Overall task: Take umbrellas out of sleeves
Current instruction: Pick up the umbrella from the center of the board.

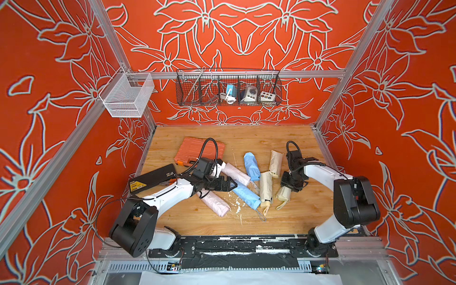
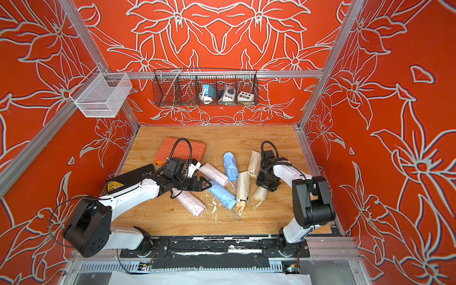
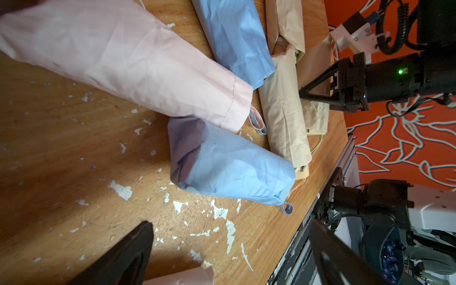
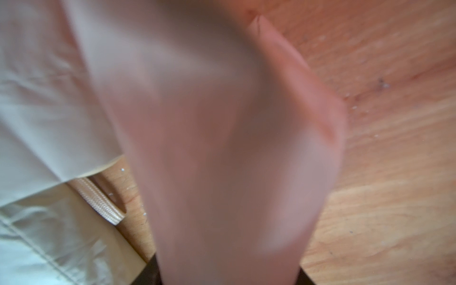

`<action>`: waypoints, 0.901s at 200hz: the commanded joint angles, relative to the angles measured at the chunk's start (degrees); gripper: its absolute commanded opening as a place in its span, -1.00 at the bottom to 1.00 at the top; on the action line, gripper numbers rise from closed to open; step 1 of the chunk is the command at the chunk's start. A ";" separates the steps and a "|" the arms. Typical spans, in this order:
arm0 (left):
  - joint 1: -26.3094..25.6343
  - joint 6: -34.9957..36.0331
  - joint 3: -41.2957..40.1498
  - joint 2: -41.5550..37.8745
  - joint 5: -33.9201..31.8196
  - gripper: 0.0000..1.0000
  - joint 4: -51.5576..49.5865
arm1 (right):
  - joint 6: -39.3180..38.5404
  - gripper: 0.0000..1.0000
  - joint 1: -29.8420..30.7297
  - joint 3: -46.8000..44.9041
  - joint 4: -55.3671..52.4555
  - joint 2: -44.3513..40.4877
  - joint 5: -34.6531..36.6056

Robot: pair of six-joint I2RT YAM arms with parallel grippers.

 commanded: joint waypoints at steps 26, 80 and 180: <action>-0.23 -0.57 -0.49 0.43 1.84 0.95 0.78 | -3.35 -0.06 0.29 1.03 -1.84 -3.60 4.14; -0.23 -0.60 -0.37 0.43 2.22 0.95 1.11 | -6.45 -0.06 0.27 2.89 -2.89 -4.93 6.36; -0.24 -0.14 -0.25 0.55 4.76 0.94 1.39 | -8.20 -0.10 0.14 1.63 0.34 -8.92 4.24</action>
